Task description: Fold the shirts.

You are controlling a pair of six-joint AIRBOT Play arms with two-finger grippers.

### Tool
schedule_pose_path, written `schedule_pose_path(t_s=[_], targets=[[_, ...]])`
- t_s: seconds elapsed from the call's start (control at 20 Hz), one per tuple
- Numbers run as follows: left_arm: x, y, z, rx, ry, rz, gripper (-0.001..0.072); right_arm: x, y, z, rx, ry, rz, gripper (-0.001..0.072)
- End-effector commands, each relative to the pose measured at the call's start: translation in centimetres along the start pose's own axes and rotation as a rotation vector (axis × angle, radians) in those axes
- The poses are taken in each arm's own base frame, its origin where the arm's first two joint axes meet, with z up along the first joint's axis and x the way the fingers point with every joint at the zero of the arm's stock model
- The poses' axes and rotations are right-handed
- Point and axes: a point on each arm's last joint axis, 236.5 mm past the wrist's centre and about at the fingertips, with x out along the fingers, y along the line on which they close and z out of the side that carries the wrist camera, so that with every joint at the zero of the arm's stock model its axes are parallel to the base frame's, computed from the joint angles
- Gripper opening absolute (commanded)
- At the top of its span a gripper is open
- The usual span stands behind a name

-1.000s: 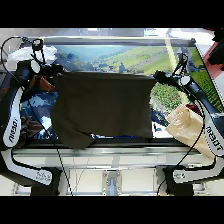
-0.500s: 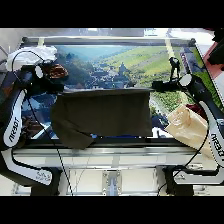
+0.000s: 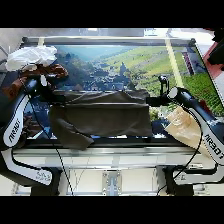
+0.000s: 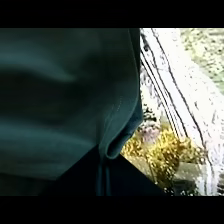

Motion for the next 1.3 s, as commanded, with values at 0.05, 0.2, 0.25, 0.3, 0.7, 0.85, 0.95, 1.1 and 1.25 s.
schedule_pose_path(t_s=[0.05,0.2,0.25,0.3,0.7,0.85,0.95,1.1,1.25], targets=[[0.2,-0.1,-0.3,0.0,0.011,-0.005,0.0013,1.9,0.1,-0.7,0.045,-0.001,0.005,0.0024],[0.2,-0.2,-0.6,0.0,0.02,-0.006,0.0013,1.9,0.4,-0.3,0.063,-0.018,0.018,0.0025],[0.2,-0.2,-0.7,-0.001,0.025,-0.006,0.0013,1.9,0.4,-0.3,0.064,-0.016,0.019,0.0026],[0.2,-0.2,-0.9,0.0,0.035,-0.007,0.0013,1.9,0.6,-0.4,0.07,-0.012,0.025,0.0027],[-4.4,0.9,0.4,0.031,-0.059,0.024,0.0491,-3.0,2.3,-1.3,0.012,0.07,0.059,0.0244],[-12.6,2.0,1.1,0.0,-0.273,0.048,0.0491,-9.7,0.8,0.9,-0.078,-0.062,-0.052,0.034],[-16.1,3.3,-1.0,-0.051,-0.354,0.056,0.0491,-13.4,-0.2,1.5,-0.088,-0.135,-0.114,0.0347],[-13.9,3.4,-8.4,-0.202,-0.314,-0.02,0.049,-16.1,-1.3,2.3,-0.059,-0.217,-0.152,0.0347],[-7.9,-1.7,-16.2,-0.34,-0.162,-0.233,0.049,-15.7,-1.0,2.1,-0.039,-0.223,-0.127,0.0347]])
